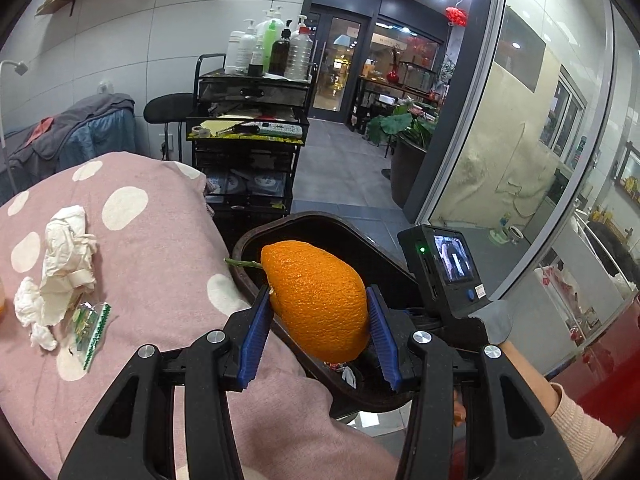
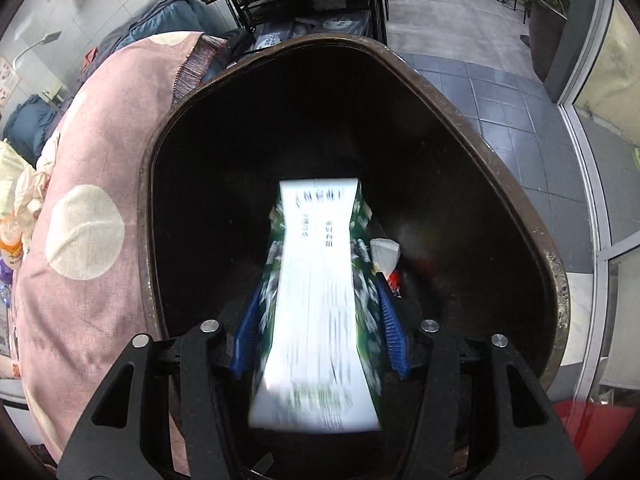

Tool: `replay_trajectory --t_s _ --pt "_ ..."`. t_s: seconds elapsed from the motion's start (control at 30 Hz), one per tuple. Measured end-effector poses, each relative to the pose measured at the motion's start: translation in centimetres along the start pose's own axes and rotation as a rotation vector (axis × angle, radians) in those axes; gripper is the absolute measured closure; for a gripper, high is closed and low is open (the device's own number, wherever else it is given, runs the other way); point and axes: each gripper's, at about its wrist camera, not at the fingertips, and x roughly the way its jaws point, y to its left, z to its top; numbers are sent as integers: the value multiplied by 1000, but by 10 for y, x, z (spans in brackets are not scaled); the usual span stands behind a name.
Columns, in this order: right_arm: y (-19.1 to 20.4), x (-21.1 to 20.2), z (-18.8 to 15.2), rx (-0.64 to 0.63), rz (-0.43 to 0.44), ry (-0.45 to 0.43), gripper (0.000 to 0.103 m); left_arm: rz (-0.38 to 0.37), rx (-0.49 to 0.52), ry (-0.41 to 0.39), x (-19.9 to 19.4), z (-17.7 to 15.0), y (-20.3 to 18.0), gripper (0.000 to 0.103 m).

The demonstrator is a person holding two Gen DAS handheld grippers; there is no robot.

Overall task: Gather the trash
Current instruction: 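Carry the milk carton and orange over the brown trash bin, then open the right tool over the bin while the left tool releases the orange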

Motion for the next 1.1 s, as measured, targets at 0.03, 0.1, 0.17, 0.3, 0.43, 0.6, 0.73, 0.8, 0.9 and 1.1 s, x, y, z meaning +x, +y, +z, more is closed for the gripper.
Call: replay_trajectory --t_s 0.03,0.1,0.17,0.3,0.43,0.6,0.73,0.8,0.9,1.1 --pt "1 -1 -1 5 0 -8 42 -6 -4 10 4 1 0 57" --pt "4 -5 -3 1 -6 -29 42 -10 -5 20 5 0 -2 57" --pt "3 -14 -7 10 8 -57 41 -6 1 25 9 1 -4 57" --pt "-2 -43 -18 20 1 -156 31 -15 3 36 16 5 -8 57" --pt "-13 -73 -29 56 -13 -252 29 -27 13 48 24 9 -16 57" --pt "-30 -100 -38 105 -61 -339 20 -51 37 82 39 13 -31 57" --pt "-45 -112 -43 153 -77 -371 20 -61 55 122 55 13 -39 57" --pt "-54 -115 -44 178 -81 -385 20 -62 62 143 63 14 -43 57" --pt "-67 -120 -47 204 -97 -394 20 -50 91 176 75 10 -51 57" --pt "-81 -122 -49 228 -96 -395 20 -36 126 233 93 3 -59 57"
